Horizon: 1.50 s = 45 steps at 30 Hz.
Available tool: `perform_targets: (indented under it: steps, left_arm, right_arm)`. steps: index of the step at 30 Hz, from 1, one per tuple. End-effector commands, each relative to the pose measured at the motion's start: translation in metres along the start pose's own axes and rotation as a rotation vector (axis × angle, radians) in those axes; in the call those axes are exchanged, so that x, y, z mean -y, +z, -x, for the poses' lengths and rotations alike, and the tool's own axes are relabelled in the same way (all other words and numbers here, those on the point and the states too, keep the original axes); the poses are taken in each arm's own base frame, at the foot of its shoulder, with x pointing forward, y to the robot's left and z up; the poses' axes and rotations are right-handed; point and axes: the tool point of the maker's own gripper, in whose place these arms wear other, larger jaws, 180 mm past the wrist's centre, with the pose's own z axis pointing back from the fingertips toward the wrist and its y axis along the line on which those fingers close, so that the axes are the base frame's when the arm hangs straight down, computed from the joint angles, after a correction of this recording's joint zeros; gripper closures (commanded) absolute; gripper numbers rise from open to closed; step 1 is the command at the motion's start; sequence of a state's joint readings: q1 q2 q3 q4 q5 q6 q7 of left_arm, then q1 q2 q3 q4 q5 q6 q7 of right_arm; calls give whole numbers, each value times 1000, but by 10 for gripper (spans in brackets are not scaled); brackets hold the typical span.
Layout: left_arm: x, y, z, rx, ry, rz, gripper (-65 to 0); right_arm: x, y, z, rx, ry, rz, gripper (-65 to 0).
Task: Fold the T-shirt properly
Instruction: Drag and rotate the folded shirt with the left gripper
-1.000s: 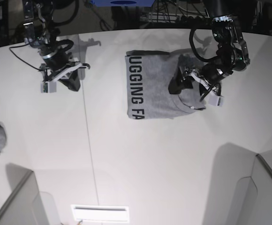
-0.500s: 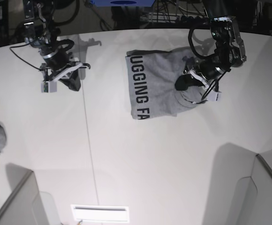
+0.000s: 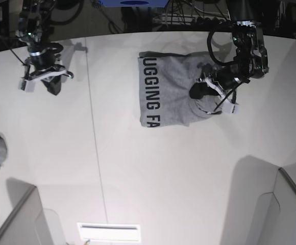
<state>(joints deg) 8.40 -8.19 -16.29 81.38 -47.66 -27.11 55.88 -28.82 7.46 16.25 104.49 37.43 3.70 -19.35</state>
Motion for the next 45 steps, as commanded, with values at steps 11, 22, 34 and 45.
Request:
perform_targets:
  steps: [11, 22, 34, 45]
  left_arm:
    - [-9, 22, -30, -15, -147, -87, 0]
    - [6, 6, -35, -188, -310, -103, 0]
    - [11, -6, -64, -290, -617, -203, 0]
    - [33, -23, -83, -320, -835, -238, 0]
  right_arm:
    - [19, 0, 1, 7, 2, 16, 0]
    - [37, 3, -7, 40, -26, 68, 0]
    - [76, 19, -8, 60, -59, 175, 0]
    - [84, 29, 7, 20, -53, 198, 0]
